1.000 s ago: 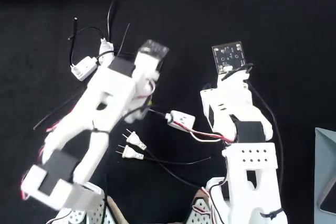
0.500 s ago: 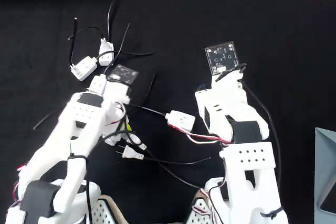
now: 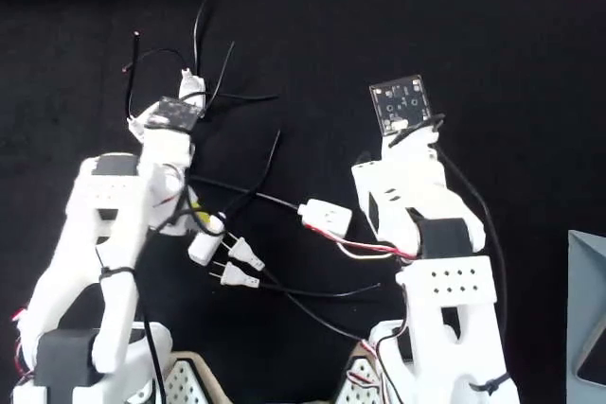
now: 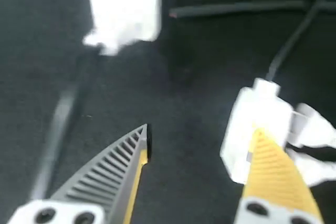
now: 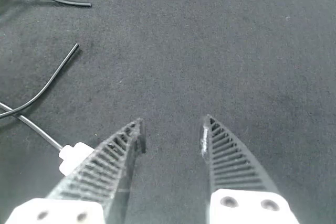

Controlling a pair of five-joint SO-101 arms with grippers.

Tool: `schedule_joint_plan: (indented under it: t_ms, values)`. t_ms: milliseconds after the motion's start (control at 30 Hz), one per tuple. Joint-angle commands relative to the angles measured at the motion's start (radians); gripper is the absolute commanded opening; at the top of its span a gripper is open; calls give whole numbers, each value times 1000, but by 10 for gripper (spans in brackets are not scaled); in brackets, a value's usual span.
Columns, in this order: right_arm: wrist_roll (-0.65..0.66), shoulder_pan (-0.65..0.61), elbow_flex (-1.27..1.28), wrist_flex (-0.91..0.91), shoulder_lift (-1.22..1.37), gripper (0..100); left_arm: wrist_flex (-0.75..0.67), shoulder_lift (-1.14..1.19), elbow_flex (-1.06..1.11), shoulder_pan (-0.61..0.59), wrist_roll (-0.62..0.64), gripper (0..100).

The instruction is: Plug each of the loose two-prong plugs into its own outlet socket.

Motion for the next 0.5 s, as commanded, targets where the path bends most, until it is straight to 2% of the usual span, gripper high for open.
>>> schedule_joint_plan:
  t_ms: [0,100,233,467]
  values:
    - [8,-20,-10,-20,-16,178,-78,-20,-10,-82,-52,299]
    - [8,-20,-10,-20,-16,178,-84,-29,-2,-96,-58,299]
    - [8,-20,-10,-20,-16,178,-14,-74,-44,-87,-54,299]
    - [8,-21,-10,-20,-16,178,101,-226,-7,18,-52,299]
